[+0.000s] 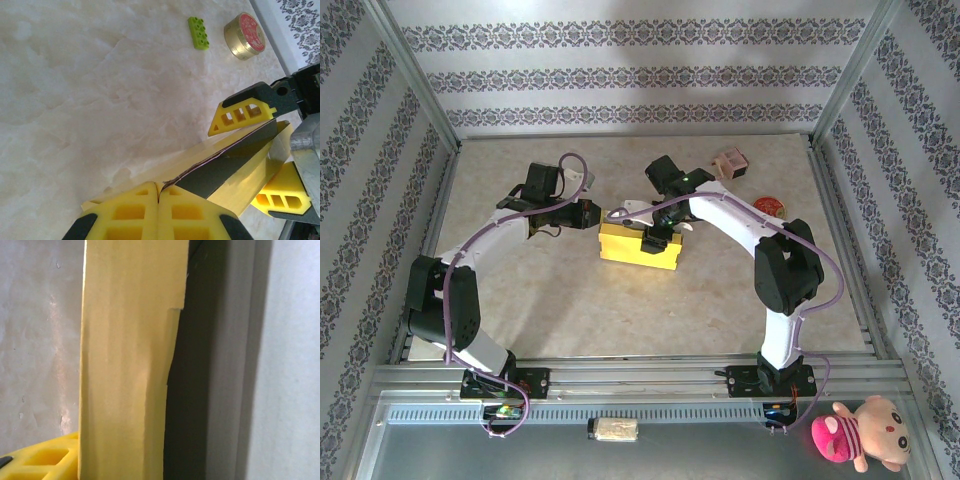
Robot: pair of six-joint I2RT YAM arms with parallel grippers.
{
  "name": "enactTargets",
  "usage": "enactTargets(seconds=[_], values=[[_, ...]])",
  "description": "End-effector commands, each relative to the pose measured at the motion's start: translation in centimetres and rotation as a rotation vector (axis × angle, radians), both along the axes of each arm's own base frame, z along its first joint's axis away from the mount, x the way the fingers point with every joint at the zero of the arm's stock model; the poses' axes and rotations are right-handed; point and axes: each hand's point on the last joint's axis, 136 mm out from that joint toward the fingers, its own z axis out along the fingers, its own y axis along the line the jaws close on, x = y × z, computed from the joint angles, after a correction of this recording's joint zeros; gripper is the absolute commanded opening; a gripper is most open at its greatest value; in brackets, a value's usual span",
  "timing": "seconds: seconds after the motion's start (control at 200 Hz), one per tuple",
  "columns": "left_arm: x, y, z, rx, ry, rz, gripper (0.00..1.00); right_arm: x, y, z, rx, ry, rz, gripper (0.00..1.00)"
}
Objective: Fold the paper box
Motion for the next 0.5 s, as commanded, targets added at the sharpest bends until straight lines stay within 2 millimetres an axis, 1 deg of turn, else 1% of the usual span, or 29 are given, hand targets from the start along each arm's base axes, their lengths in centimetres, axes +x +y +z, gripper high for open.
enactTargets(seconds=[0.0,0.23,0.495], values=[[-2.0,-2.8,1.9,-0.037,-0.002,-0.105,0.02,-1.7,0.4,-2.6,-0.032,0.086,0.003,0.6],[-3.1,-3.0,1.4,0.06,0.01,-0.12,0.02,-1.6,0.4,-2.7,-0.036,0.085,-0.007,0.58],[-4.0,-3.8,2.0,0.082,-0.001,-0.134,0.04,-1.1,0.4,-2.9,-0.046,0.084,-0.035,0.56]])
